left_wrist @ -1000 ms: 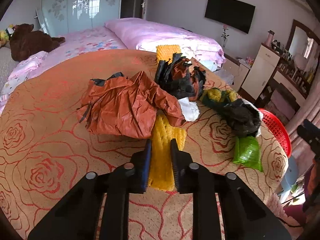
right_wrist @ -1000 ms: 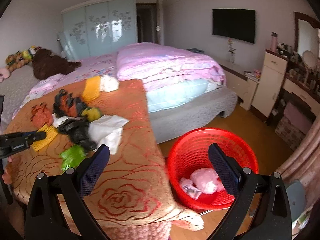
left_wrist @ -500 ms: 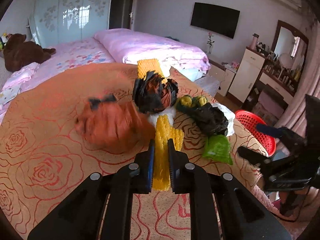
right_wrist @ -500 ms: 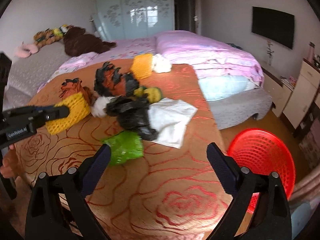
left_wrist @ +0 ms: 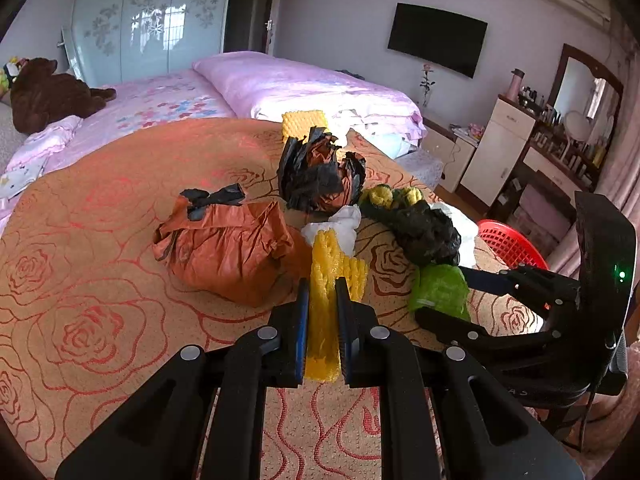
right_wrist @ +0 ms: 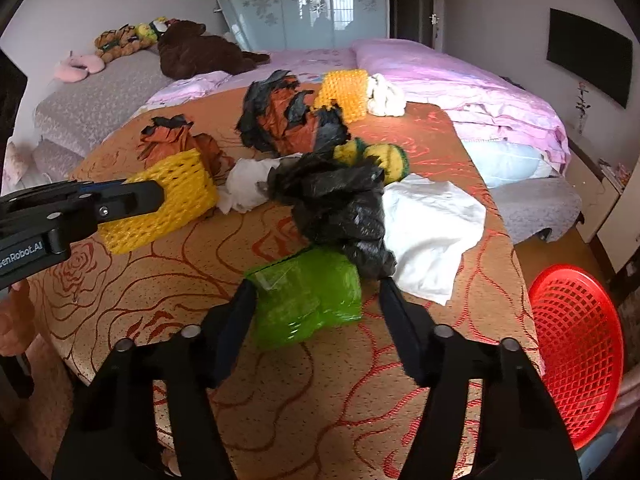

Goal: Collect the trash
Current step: 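Grasp the yellow foam net with the left gripper while the right gripper grasps the green plastic bag, then carry the green bag and yellow net over the red basket and open both grippers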

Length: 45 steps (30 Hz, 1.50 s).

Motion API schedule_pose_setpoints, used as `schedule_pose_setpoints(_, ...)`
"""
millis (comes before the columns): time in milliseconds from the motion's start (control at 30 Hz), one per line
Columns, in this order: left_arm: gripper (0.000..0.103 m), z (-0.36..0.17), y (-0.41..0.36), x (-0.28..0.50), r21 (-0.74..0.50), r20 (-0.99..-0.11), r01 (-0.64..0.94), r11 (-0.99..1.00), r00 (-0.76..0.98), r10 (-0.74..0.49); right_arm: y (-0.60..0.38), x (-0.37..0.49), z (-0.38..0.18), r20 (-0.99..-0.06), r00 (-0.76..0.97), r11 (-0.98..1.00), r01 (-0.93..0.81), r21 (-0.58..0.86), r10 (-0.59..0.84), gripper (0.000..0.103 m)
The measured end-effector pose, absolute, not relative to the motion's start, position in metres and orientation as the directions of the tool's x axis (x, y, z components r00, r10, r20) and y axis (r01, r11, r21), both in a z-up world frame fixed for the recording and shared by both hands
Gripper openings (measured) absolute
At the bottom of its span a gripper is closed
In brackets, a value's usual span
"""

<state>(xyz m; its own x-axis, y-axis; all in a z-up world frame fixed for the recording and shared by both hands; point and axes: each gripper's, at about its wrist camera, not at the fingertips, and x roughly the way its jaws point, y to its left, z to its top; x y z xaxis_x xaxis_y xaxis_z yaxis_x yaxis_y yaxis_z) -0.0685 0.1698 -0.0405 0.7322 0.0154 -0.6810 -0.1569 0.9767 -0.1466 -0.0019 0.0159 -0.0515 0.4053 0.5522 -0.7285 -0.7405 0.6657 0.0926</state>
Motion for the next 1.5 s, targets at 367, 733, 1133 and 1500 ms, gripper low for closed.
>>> schedule_pose_setpoints(367,0.012,-0.037,0.172,-0.071,-0.149,-0.67,-0.161,0.976,0.742,0.02,0.009,-0.013,-0.044,-0.726,0.381,0.642,-0.759,0.109,0.573,0.046)
schedule_pose_setpoints(733,0.012,-0.031,0.174,-0.074,-0.148,-0.651,-0.161,0.976,0.758,0.026,-0.001,-0.034,-0.025,-0.702,0.357,0.607,-0.783,0.135,0.616,0.045)
schedule_pose_setpoints(1133,0.012,-0.02,0.166,-0.073,-0.125,-0.629,-0.153,0.98,0.776,0.041,-0.022,-0.031,-0.004,-0.651,0.454,0.67,-0.733,0.115,0.608,0.045)
schedule_pose_setpoints(1500,0.012,-0.004,0.141,-0.059,-0.091,-0.603,-0.108,0.99,0.797,0.032,-0.049,-0.011,0.017,-0.598,0.56,0.747,-0.656,0.103,0.574,0.045)
